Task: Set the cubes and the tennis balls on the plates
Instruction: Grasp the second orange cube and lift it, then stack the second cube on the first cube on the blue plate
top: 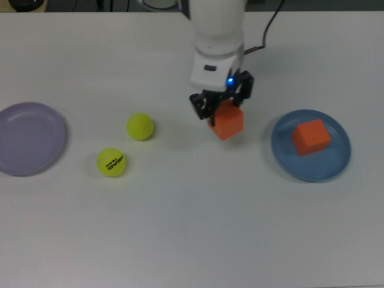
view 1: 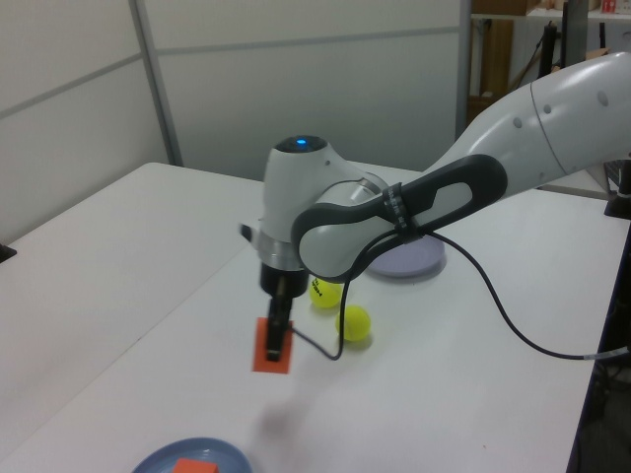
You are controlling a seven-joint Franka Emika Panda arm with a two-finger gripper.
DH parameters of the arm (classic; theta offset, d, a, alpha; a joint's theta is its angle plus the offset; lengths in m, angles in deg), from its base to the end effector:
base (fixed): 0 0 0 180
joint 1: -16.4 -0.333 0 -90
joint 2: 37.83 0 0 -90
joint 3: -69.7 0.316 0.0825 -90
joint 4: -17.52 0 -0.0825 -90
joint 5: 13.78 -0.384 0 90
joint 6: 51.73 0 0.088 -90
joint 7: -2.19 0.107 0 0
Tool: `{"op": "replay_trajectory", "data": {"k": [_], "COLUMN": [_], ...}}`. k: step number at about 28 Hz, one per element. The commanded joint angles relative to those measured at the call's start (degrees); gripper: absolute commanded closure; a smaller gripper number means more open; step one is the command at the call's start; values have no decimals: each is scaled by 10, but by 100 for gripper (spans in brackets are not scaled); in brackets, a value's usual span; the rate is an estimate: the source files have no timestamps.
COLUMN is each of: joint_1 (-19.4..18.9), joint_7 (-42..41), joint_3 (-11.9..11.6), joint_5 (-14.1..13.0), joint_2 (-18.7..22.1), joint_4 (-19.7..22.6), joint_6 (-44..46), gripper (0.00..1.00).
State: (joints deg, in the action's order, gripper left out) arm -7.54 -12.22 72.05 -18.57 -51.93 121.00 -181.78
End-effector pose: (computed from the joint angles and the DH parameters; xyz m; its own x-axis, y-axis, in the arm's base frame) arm 0.5778 0.2858 0.4295 0.7705 0.5954 0.2278 0.6164 -0.7869 -0.0282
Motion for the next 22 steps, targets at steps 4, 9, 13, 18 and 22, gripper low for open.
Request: {"op": "replay_trajectory", "data": {"k": [4,9,13,18,22], "joint_1": [-34,-52,-71,-74,-75], "joint_7": [182,267,328,371,394], "joint_3": [35,56,65,87,100], "joint_5": [2,15,64,109,130], "joint_2": [-13,-40,-70,-95,-116], "joint_4": [-51,-86,-101,-101,-102], "joint_6": [-8,-10,-11,-27,-43], "gripper": [100,100,100,100,100]}}
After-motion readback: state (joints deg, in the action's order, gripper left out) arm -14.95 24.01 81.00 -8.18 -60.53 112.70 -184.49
